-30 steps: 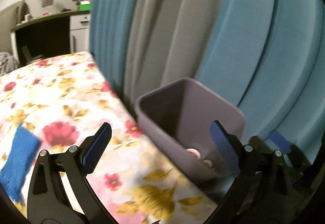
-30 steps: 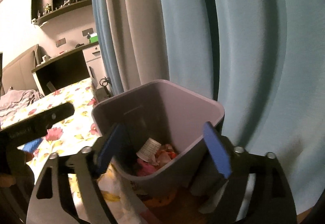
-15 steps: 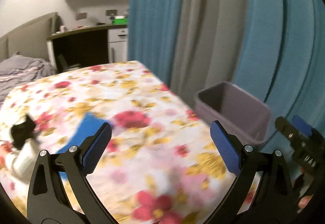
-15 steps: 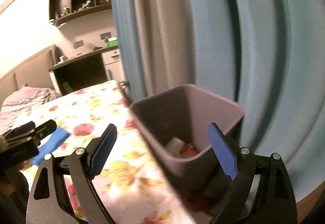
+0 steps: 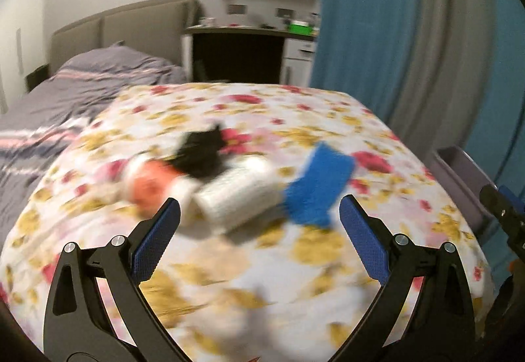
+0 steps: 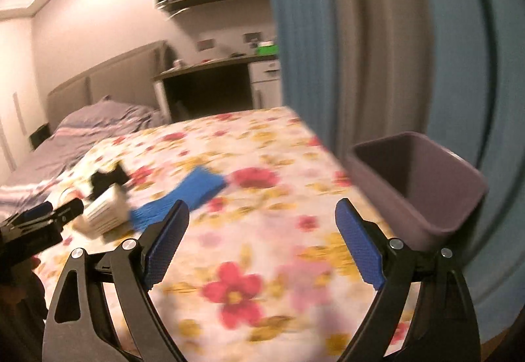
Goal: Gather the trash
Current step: 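Move both tools back over the remaining trash on the bed, then grasp the white grid-pattern cup with the right tool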
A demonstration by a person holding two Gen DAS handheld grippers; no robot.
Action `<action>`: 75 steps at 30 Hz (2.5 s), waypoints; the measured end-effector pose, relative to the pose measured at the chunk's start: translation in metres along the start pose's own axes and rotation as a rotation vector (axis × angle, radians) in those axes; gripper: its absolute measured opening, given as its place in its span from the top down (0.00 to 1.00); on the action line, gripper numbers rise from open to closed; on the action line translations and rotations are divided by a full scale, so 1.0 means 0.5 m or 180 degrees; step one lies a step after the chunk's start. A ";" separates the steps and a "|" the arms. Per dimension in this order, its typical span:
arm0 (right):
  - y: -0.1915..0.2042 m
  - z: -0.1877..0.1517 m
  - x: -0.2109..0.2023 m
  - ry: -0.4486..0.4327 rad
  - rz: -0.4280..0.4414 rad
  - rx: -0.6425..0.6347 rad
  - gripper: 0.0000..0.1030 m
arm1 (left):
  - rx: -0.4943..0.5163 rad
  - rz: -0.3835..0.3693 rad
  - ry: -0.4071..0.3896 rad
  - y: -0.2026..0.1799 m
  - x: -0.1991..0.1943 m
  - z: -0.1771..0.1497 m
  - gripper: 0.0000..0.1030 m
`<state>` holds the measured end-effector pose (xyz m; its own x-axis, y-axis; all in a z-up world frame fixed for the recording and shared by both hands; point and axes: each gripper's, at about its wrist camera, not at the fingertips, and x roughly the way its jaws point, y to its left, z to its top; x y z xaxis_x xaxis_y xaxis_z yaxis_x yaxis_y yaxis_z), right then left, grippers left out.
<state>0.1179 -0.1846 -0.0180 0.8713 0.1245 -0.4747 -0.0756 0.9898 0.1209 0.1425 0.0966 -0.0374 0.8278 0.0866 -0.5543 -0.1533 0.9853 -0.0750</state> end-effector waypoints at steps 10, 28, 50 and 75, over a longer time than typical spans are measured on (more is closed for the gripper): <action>0.198 -0.022 0.084 0.0369 0.0528 -0.0450 0.15 | -0.0301 0.0281 -0.0025 0.157 -0.032 -0.014 0.07; 0.423 -0.050 0.218 0.0600 0.0811 -0.1237 0.05 | -0.0527 0.0299 0.0026 0.281 -0.011 -0.022 0.07; 0.431 -0.048 0.261 0.0694 0.0940 -0.1227 0.22 | -0.0462 0.0062 0.0221 0.254 0.057 -0.014 0.07; 0.328 0.005 0.187 0.0438 0.0954 -0.0667 0.22 | 0.0295 -0.0023 0.0513 0.205 0.144 -0.003 0.07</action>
<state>0.1881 -0.0108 -0.0402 0.7234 0.4043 -0.5597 -0.4265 0.8991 0.0981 0.1854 0.2035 -0.0861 0.7303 0.0620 -0.6803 -0.0911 0.9958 -0.0070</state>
